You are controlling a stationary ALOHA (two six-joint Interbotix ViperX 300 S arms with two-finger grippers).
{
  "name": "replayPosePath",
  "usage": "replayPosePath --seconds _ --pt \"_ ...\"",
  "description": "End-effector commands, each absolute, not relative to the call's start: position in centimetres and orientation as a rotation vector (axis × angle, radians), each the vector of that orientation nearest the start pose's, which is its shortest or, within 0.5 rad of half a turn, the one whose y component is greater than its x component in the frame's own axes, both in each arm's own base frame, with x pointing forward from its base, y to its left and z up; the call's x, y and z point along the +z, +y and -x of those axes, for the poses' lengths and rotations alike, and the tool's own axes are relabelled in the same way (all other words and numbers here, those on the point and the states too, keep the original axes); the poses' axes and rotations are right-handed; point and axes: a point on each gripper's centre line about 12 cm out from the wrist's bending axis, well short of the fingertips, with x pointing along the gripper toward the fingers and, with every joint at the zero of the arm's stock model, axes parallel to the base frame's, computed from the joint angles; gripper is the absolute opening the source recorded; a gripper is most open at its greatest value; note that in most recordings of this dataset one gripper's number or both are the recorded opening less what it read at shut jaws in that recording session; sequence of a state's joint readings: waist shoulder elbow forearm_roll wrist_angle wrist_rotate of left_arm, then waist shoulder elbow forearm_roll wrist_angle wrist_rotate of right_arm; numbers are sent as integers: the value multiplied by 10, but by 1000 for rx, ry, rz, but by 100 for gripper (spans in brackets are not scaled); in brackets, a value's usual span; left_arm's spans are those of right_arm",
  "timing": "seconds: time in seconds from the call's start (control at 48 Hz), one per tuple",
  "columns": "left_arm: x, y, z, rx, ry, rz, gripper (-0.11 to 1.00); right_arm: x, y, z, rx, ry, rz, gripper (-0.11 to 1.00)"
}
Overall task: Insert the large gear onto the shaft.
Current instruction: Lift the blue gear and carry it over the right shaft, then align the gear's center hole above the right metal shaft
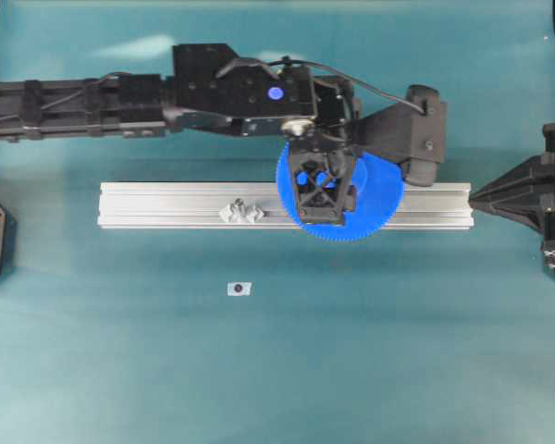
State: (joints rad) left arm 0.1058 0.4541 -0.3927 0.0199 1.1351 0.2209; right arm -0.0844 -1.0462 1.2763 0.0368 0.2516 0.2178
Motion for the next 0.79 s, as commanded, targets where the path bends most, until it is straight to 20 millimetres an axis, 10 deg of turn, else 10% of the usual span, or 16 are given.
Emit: replayPosePath --seconds 0.0,0.771 --pt "267 60 -530 -18 1141 -156 76 209 -14 -168 -139 459 -280 14" --pt "264 66 -540 -12 1147 -151 76 209 -14 -168 -139 459 -280 14"
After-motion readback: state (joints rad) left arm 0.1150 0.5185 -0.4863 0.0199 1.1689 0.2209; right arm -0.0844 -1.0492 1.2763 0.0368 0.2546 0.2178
